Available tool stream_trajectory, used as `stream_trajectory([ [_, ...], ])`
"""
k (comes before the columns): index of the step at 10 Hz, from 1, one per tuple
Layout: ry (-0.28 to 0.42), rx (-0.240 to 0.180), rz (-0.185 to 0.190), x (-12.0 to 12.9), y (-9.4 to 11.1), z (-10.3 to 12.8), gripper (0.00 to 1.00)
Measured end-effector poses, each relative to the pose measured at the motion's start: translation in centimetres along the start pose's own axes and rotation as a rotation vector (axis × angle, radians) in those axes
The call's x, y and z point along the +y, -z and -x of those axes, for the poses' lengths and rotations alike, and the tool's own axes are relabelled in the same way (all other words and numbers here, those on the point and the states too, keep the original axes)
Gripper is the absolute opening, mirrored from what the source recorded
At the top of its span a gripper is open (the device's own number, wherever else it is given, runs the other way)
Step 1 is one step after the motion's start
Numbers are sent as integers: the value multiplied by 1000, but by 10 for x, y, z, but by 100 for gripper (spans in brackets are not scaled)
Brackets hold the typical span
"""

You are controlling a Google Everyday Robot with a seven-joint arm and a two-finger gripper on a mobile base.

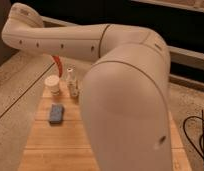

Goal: Place the pepper in the ceramic cup

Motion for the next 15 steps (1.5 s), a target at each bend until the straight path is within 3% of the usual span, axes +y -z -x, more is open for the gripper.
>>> stream_trajectory([
  [1, 68, -41, 9, 12, -13, 15, 0],
  [3, 114, -76, 57, 33, -29, 24, 0],
  [5, 118, -95, 143, 57, -46, 26, 0],
  [6, 99, -111, 205, 67, -53, 29, 0],
  [9, 82, -146, 320, 75, -70, 36, 0],
  [15, 101, -126, 407, 65, -106, 29, 0],
])
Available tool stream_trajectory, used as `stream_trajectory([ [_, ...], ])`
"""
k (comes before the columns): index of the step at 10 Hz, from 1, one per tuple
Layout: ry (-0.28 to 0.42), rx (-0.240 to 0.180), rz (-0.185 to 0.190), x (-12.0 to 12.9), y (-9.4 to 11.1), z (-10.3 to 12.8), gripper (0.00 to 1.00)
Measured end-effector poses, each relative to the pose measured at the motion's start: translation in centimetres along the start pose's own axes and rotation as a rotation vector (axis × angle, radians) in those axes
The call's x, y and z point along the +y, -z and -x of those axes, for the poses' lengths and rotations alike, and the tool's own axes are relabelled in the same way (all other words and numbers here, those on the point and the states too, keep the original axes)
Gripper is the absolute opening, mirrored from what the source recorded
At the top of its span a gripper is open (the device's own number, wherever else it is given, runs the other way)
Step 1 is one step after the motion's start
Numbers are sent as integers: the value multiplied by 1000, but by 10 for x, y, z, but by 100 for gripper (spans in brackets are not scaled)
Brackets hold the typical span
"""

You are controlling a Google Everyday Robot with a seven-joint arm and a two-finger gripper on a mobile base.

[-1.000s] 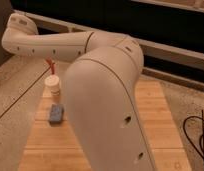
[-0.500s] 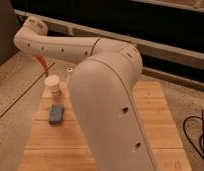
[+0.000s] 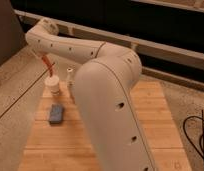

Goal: Place the pepper in the ceramic cup

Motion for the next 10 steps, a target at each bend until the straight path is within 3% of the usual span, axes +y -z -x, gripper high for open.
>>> stream_trajectory([
  [4, 10, 9, 65, 12, -15, 1, 0],
  [10, 5, 67, 81, 6, -27, -25, 0],
])
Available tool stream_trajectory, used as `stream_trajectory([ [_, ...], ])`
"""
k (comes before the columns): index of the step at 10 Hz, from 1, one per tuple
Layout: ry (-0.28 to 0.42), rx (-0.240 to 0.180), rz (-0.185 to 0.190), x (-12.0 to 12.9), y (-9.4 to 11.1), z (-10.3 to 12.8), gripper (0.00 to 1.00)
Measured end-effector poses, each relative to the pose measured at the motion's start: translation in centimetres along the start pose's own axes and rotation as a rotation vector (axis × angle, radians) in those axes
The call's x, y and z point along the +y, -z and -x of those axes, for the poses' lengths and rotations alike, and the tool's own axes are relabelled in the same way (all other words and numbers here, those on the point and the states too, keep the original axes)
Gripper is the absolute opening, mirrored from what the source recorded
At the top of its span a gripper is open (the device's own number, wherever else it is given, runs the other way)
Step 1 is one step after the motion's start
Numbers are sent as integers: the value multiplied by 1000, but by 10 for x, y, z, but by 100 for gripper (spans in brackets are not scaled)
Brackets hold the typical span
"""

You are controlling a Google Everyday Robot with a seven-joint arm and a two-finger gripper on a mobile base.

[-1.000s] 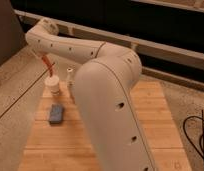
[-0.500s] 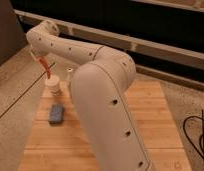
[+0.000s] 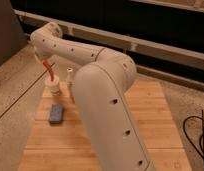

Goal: Place the pepper in the ceramic cup

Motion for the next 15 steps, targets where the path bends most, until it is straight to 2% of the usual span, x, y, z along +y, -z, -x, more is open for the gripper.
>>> stream_trajectory([
  [8, 3, 27, 20, 5, -9, -1, 0],
  [14, 1, 48, 27, 4, -8, 1, 55],
  [15, 2, 48, 26, 3, -8, 2, 67],
])
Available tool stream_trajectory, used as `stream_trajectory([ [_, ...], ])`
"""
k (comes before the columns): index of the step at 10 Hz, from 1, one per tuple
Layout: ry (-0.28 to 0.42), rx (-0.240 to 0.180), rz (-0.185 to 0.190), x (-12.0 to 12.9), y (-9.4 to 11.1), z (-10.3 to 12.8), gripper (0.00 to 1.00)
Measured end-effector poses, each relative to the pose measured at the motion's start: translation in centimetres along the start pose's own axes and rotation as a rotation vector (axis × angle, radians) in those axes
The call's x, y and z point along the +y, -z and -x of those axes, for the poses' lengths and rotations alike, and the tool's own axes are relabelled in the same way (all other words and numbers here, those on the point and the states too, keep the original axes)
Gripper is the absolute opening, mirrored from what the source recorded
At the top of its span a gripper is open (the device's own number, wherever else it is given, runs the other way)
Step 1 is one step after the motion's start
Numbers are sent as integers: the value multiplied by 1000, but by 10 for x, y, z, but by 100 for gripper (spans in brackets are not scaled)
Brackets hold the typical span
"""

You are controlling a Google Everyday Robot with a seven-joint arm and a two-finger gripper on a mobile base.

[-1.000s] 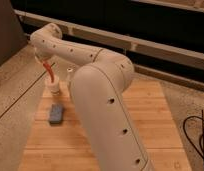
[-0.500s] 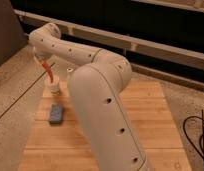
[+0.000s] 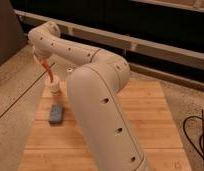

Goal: Place the pepper in the ceramic cup

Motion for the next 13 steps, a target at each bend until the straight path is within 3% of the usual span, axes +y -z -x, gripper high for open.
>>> stream_trajectory([
  [1, 0, 0, -1, -1, 0, 1, 76],
  [2, 0, 1, -1, -1, 0, 1, 78],
  [13, -27, 15, -14, -8, 9, -3, 78],
])
